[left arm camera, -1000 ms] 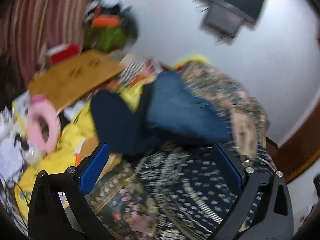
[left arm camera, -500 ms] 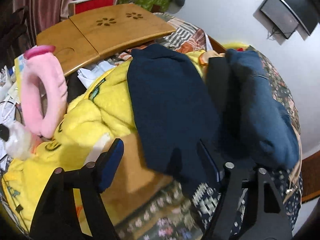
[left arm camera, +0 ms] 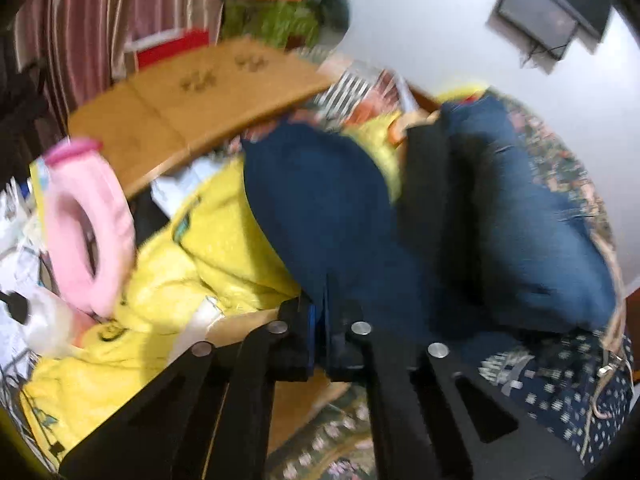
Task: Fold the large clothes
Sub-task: 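Grasp the navy hoodie's sleeve cuff with the left gripper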
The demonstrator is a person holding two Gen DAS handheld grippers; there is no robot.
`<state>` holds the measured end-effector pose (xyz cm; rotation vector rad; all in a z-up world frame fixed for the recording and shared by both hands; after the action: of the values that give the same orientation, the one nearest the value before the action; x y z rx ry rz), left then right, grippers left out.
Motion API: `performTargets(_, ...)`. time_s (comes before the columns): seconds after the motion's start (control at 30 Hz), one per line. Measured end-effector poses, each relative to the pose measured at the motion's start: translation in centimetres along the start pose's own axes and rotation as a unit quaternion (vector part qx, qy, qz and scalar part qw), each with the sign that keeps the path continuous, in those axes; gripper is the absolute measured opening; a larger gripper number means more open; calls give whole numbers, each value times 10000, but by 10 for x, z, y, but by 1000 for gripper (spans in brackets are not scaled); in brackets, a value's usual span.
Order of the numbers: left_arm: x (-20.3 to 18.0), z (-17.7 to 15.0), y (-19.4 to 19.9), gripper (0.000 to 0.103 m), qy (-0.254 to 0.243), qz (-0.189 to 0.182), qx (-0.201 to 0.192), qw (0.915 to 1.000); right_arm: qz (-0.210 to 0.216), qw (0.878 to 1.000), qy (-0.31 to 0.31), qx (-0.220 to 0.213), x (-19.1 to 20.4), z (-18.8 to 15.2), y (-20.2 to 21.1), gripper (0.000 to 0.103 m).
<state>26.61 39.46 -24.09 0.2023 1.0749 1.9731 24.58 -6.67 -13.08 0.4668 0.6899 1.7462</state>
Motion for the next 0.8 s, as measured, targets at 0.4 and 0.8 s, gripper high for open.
performTargets(0.4, -105, 17, 172, 1, -940, -1318, -1116, 9805, 178, 9992, 23, -365, 6, 0, 35, 102)
performTargets(0.8, -251, -47, 210, 1, -1967, -2472, -907, 9444, 118, 9983, 170, -547, -15, -11, 58, 102)
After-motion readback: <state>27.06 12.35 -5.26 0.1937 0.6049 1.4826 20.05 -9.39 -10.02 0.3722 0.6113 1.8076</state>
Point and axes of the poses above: each gripper's, at about its wrist camera, not at the fingertips, and y roughly against the way its jaws point, x to its left, z to its top, the point moved 3 cm from there along -y, roughly the way its jaws point, and after that the axes turned 1 degree about y, right-handed, at the moved point
